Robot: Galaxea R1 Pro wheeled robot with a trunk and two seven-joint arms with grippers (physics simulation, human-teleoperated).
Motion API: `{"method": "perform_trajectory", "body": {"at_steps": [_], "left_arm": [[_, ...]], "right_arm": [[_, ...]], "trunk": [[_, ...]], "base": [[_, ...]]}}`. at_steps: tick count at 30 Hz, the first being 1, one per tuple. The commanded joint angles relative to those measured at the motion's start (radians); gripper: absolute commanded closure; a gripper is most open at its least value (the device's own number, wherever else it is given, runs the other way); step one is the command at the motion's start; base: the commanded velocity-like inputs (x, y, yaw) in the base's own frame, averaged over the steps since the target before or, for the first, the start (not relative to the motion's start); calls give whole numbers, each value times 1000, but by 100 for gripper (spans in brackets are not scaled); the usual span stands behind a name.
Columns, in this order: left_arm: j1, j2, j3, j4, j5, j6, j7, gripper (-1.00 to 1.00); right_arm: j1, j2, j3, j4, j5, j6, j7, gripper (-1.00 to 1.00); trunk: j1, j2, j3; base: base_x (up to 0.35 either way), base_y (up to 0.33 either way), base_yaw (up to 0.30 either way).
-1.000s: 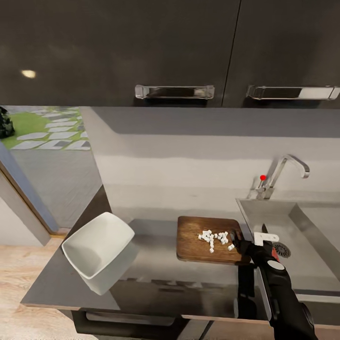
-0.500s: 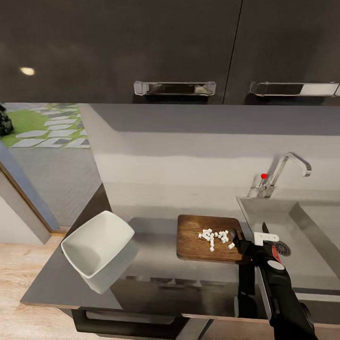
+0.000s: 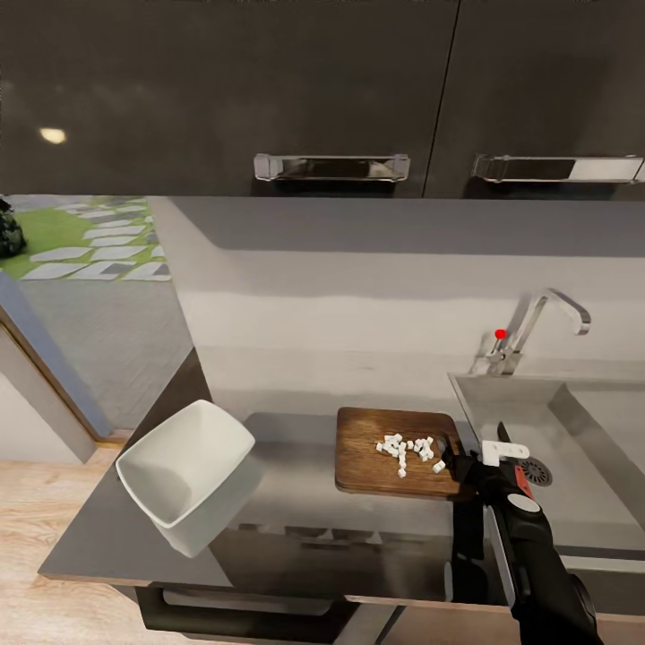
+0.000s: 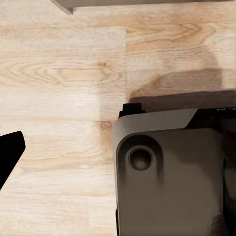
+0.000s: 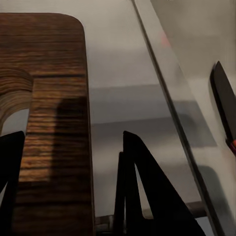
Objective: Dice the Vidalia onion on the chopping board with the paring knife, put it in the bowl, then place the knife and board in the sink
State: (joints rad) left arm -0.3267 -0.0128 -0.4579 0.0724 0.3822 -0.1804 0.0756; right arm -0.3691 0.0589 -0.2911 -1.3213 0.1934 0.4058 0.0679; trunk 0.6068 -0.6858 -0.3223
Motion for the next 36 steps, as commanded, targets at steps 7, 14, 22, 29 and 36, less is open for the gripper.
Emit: {"method": "perform_trajectory", "body": {"at_steps": [7, 14, 22, 29, 36], "left_arm": [[-2, -1, -8, 4, 7, -7, 1, -100], [-2, -1, -8, 4, 7, -7, 1, -100], [-2, -1, -8, 4, 7, -7, 1, -100], [-2, -1, -8, 4, 7, -7, 1, -100], [-2, -1, -8, 4, 7, -7, 1, -100]], "right_arm": [[-1, 1, -3, -1, 18, 7, 7, 100], [-1, 1, -3, -1, 18, 7, 7, 100], [-1, 1, -3, -1, 18, 7, 7, 100], [-1, 1, -3, -1, 20, 6, 7, 100], [-1, 0, -3, -1, 20, 7, 7, 100]], "trunk": [[0, -1, 7], [0, -1, 19], [0, -1, 31], [0, -1, 42], [0, -1, 51]], "base": [[0, 0, 0], [0, 0, 0], [0, 0, 0], [0, 0, 0], [0, 0, 0]]}}
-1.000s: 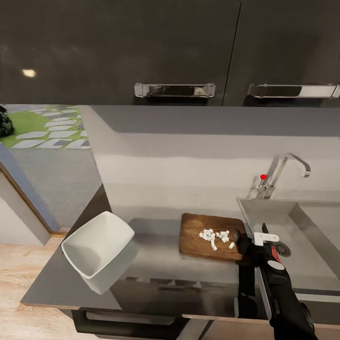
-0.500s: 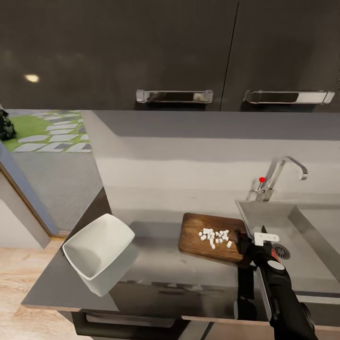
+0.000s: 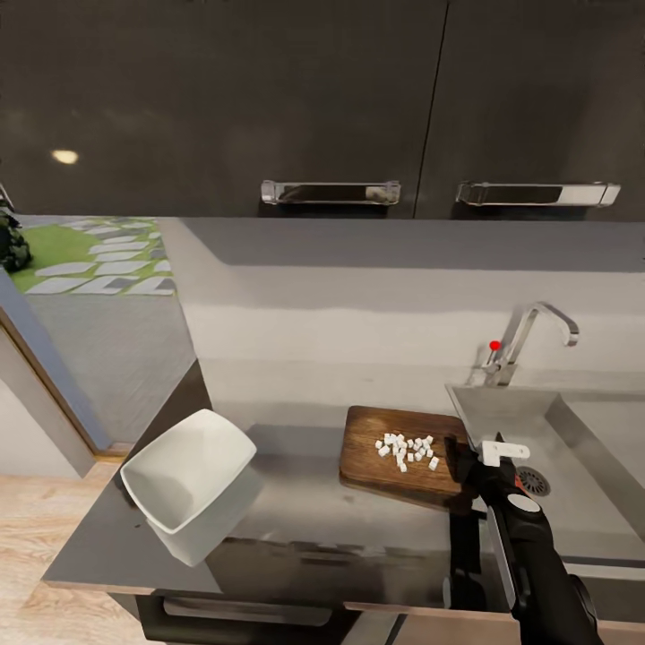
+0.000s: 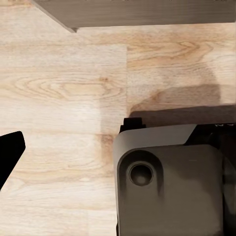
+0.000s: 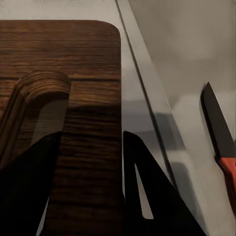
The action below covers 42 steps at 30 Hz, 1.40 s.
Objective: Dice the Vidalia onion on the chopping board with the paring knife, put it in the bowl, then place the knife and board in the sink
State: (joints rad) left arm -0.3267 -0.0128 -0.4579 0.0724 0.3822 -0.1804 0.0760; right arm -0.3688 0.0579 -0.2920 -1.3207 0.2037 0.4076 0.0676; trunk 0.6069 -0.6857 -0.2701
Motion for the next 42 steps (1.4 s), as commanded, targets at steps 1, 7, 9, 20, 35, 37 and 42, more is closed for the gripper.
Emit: {"method": "perform_trajectory", "body": {"at_steps": [1, 7, 9, 20, 35, 37, 42], "left_arm": [[-2, -1, -8, 4, 7, -7, 1, -100], [-2, 0, -8, 4, 7, -7, 0, -100], [-2, 0, -8, 4, 7, -7, 0, -100], [-2, 1, -8, 4, 7, -7, 0, -100], [-2, 1, -8, 4, 7, -7, 0, -100], [-2, 0, -8, 4, 7, -7, 0, -100], [-2, 0, -8, 4, 7, -7, 1, -100]], "right_arm": [[-1, 1, -2, -2, 9, 5, 8, 100], [-1, 0, -2, -2, 9, 5, 8, 100], [-1, 0, -2, -2, 9, 5, 8, 100], [-1, 2, -2, -2, 11, 5, 6, 100], [-1, 2, -2, -3, 12, 5, 6, 100], [-1, 2, -2, -3, 12, 5, 6, 100], [-1, 2, -2, -3, 13, 5, 6, 100]], "trunk": [[0, -1, -1], [0, -1, -1], [0, -1, -1], [0, -1, 9], [0, -1, 32], [0, -1, 36], [0, -1, 43]], "base": [[0, 0, 0], [0, 0, 0], [0, 0, 0], [0, 0, 0], [0, 0, 0], [0, 0, 0], [0, 0, 0]]}}
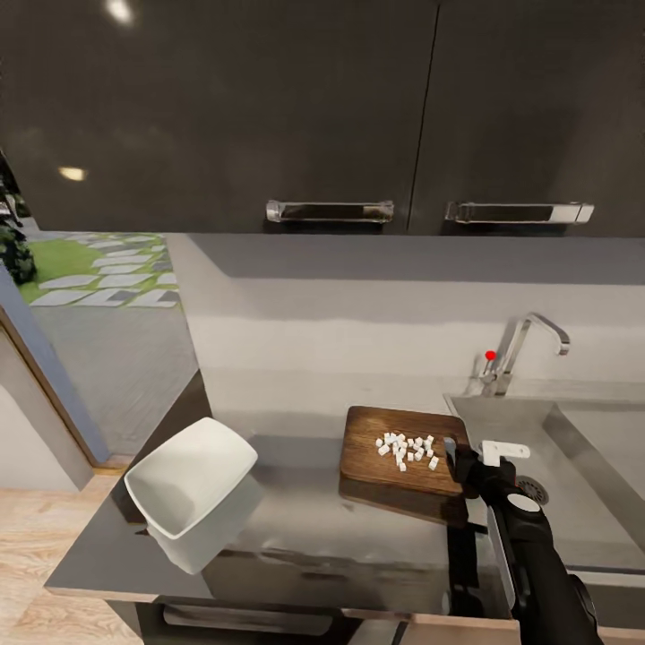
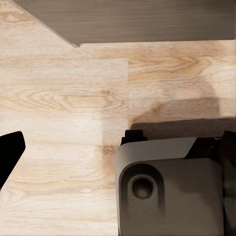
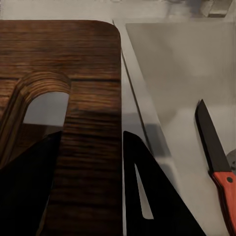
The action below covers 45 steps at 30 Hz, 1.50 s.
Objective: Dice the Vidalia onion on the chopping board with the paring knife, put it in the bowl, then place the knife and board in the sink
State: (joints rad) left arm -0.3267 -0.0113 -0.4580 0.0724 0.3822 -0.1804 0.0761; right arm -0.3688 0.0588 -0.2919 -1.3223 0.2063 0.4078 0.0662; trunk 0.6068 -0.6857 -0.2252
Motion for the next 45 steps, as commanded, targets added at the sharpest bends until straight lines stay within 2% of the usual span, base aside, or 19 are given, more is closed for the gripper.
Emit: {"method": "perform_trajectory", "body": {"at_steps": [1, 45], "left_arm": [[-2, -1, -8, 4, 7, -7, 1, -100], [-2, -1, -8, 4, 7, -7, 1, -100]], "right_arm": [[-1, 1, -3, -2, 10, 5, 7, 100], [-1, 1, -1, -3, 9, 5, 7, 100]], "trunk": [[0, -1, 0], [0, -1, 66]], "base": [[0, 0, 0], [0, 0, 0]]}}
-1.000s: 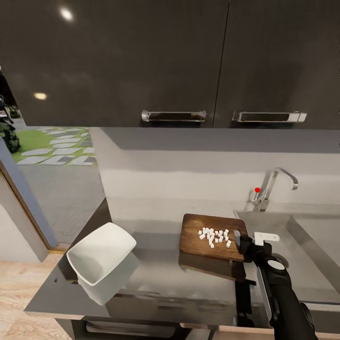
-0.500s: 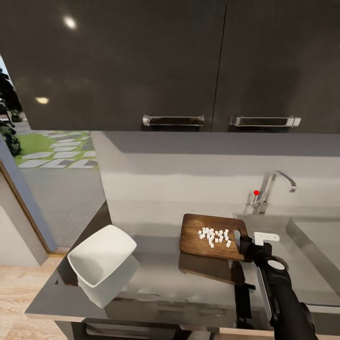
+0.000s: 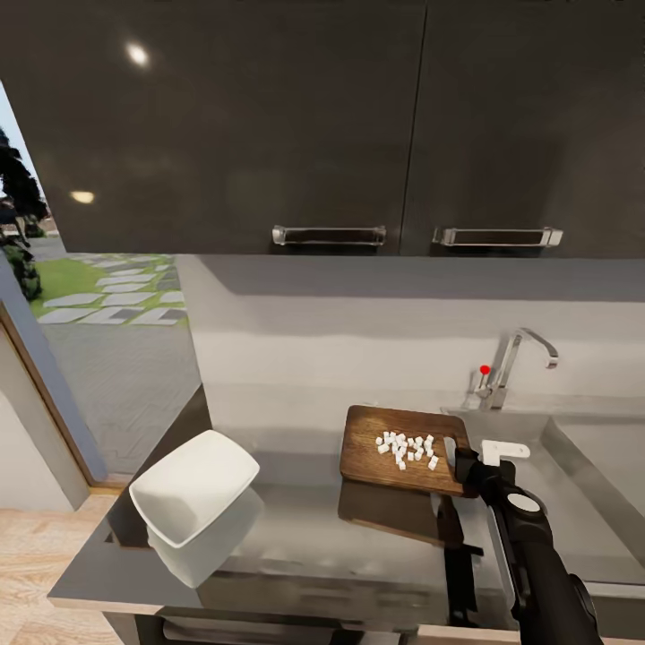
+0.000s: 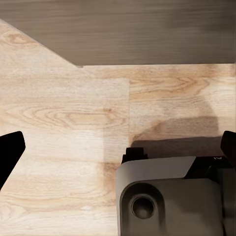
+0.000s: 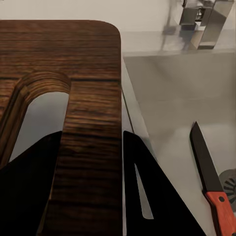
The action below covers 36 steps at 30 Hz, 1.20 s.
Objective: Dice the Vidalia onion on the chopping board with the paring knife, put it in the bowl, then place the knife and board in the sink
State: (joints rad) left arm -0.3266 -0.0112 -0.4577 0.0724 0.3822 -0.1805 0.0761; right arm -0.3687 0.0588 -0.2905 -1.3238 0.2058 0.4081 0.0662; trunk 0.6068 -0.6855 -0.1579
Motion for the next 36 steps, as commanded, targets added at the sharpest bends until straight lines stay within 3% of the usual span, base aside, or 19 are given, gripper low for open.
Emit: {"method": "perform_trajectory", "body": {"at_steps": [1, 9, 21, 36], "left_arm": [[-2, -1, -8, 4, 7, -7, 1, -100], [-2, -1, -8, 4, 7, -7, 1, -100], [-2, -1, -9, 4, 7, -7, 1, -100], [-2, -1, -8, 4, 7, -7, 1, -100]], "right_arm": [[-1, 1, -2, -2, 10, 5, 7, 100], [-1, 0, -2, -3, 11, 106, 7, 100], [-1, -1, 1, -7, 11, 120, 7, 100], [-1, 1, 4, -9, 11, 125, 7, 100]], "trunk": [[0, -1, -2], [0, -1, -1], [0, -1, -1], [0, -1, 20]], "base": [[0, 0, 0], [0, 0, 0], [0, 0, 0], [0, 0, 0]]}}
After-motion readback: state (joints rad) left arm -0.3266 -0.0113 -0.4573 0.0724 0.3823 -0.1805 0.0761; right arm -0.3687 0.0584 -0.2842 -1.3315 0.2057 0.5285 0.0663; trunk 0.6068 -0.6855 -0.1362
